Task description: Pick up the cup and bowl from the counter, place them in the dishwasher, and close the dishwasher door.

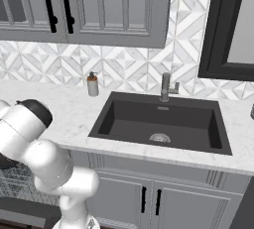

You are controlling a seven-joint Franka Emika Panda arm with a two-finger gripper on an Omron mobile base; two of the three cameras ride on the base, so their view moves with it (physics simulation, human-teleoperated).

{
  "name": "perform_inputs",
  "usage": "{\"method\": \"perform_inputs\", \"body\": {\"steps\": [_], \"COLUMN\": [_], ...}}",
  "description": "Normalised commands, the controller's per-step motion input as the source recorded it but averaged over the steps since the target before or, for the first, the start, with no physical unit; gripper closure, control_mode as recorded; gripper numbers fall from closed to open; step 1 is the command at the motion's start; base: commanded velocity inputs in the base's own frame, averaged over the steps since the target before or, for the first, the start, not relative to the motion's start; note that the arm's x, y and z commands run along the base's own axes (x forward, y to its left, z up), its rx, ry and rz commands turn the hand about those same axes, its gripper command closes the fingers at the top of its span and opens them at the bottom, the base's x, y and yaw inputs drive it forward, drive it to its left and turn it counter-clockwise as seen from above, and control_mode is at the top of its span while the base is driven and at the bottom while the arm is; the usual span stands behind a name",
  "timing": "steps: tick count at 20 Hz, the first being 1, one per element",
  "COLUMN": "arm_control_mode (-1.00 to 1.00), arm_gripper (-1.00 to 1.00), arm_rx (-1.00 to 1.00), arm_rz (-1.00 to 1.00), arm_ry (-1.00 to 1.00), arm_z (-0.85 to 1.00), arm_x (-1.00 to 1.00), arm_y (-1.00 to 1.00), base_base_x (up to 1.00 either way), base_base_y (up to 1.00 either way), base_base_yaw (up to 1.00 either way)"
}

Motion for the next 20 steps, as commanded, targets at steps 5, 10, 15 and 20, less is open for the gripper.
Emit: {"method": "perform_inputs", "body": {"steps": [5,10,15,20], "arm_control_mode": [-1.0,-1.0,-1.0,-1.0], "arm_gripper": [1.0,1.0,1.0,1.0], "arm_rx": [-0.07,-0.08,-0.05,-0.01], "arm_rz": [0.0,0.0,0.0,-0.03], "arm_ry": [-0.03,-0.13,-0.21,-0.09], "arm_z": [-0.72,-0.64,-0.17,0.01], "arm_x": [0.0,0.0,0.0,0.11], "arm_y": [0.38,0.2,0.19,0.2], "base_base_x": [0.0,0.0,0.0,0.0], "base_base_y": [0.0,0.0,0.0,0.0], "base_base_yaw": [0.0,0.0,0.0,0.0]}}
